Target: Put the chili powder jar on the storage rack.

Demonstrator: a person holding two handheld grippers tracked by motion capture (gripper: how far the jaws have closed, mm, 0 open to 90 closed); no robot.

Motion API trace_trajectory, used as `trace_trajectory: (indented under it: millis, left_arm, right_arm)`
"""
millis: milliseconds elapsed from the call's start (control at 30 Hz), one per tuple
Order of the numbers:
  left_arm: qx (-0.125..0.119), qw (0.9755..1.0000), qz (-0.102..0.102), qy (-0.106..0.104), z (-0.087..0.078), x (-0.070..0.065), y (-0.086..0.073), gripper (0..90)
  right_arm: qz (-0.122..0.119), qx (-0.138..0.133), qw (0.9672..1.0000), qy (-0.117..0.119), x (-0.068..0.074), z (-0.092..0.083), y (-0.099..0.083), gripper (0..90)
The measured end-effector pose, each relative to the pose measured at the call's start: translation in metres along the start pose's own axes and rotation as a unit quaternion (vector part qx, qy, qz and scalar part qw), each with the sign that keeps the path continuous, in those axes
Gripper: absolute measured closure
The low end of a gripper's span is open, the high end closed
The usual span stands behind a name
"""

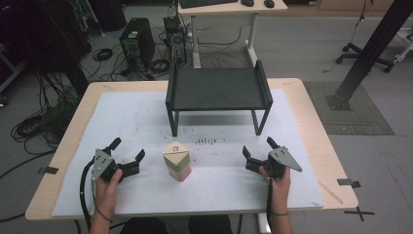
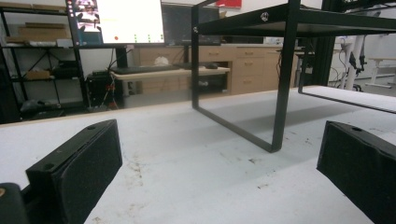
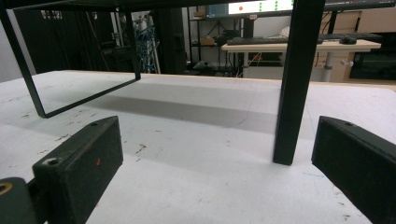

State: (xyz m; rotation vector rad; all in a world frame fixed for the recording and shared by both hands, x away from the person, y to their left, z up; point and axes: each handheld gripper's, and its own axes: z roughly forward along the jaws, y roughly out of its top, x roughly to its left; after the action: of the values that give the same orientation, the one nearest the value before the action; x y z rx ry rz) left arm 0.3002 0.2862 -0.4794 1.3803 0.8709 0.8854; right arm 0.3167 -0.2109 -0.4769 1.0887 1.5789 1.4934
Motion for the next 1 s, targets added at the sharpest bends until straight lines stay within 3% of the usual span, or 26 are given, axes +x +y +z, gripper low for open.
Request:
trace_trajectory:
  millis: [533,1000]
  left_arm:
    - [0.006,1.0000,-0.001,0.000,-0.003,-0.005,0.000,0.3]
    - [0.000,0.9999,-0.014,-0.008,-0.012,-0.016,0.000,0.2]
  right_arm:
    - [0.001,-0.002,1.0000,0.000,0.000,0.000,0.000,1.9]
    - [0.002,-0.003,1.0000,0.002,-0.001,0.000,0.000,1.9]
